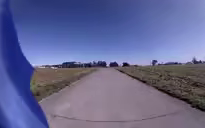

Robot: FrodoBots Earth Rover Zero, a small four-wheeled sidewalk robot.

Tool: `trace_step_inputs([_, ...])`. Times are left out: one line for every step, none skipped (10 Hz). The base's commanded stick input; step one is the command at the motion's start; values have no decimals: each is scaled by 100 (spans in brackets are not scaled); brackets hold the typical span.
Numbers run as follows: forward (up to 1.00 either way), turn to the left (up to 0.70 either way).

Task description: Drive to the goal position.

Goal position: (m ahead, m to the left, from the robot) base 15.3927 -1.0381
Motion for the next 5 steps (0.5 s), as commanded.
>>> trace_step_inputs([100, 0])
trace_step_inputs([100, 0])
trace_step_inputs([100, 0])
trace_step_inputs([100, 0])
trace_step_inputs([100, 0])
